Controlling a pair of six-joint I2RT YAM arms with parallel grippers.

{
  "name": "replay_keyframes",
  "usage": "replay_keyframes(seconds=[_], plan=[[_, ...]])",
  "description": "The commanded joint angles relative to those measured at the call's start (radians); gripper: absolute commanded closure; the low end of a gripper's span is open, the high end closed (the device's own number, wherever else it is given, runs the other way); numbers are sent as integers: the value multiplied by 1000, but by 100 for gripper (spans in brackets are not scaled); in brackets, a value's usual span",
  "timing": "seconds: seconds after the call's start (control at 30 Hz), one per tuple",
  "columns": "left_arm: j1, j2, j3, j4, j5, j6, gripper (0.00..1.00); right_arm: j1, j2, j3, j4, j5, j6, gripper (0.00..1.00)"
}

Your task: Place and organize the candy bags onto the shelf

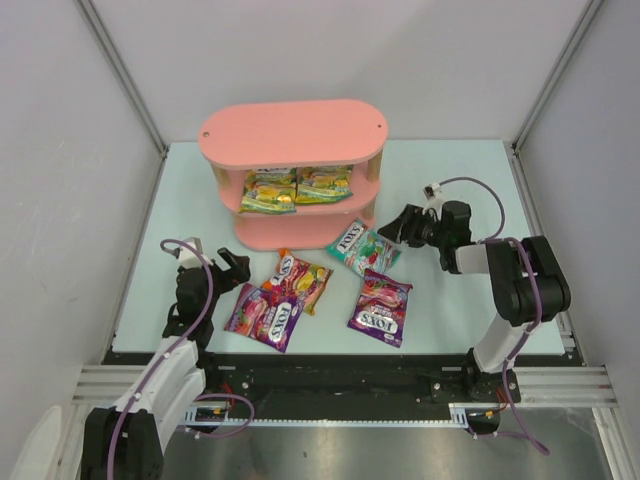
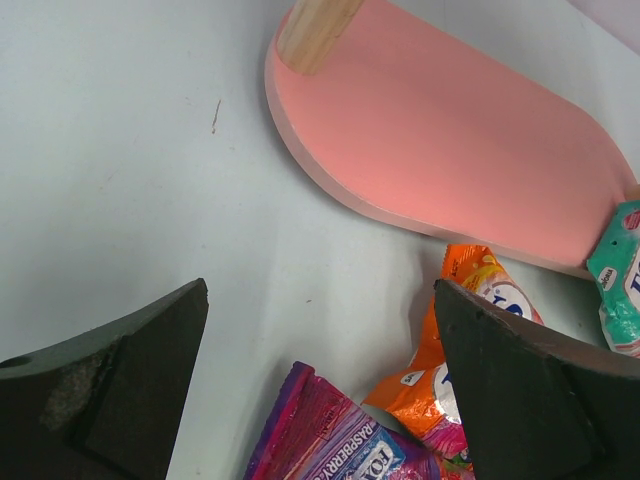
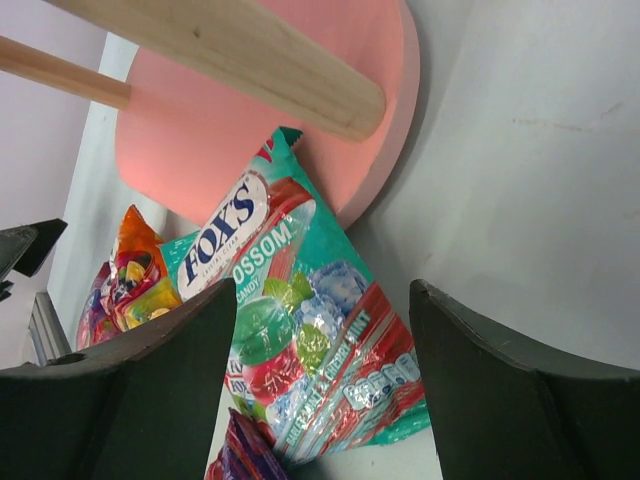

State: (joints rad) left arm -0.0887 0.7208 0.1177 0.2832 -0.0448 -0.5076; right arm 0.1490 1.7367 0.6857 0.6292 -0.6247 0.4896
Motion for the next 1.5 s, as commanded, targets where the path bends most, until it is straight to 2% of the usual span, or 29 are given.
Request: replay_keyframes(seconds=[0.0, 0.53, 0.9, 1.37, 1.4, 1.47], plan=[[7, 2, 17, 36, 14, -14, 0, 7, 27, 57, 24, -12, -51, 26], [7, 0, 17, 33, 11, -12, 0, 64, 80, 69, -101, -53, -100, 28], [9, -4, 17, 31, 11, -14, 0, 198, -77, 3, -243, 112, -164, 30], [7, -3, 17, 33, 11, -14, 0, 242, -226, -141, -279, 135, -141, 47], [9, -1, 17, 31, 11, -14, 0, 244, -233, -143, -281, 140, -143, 49], [7, -3, 17, 31, 11, -14, 0, 242, -235, -144, -281, 148, -141, 59]])
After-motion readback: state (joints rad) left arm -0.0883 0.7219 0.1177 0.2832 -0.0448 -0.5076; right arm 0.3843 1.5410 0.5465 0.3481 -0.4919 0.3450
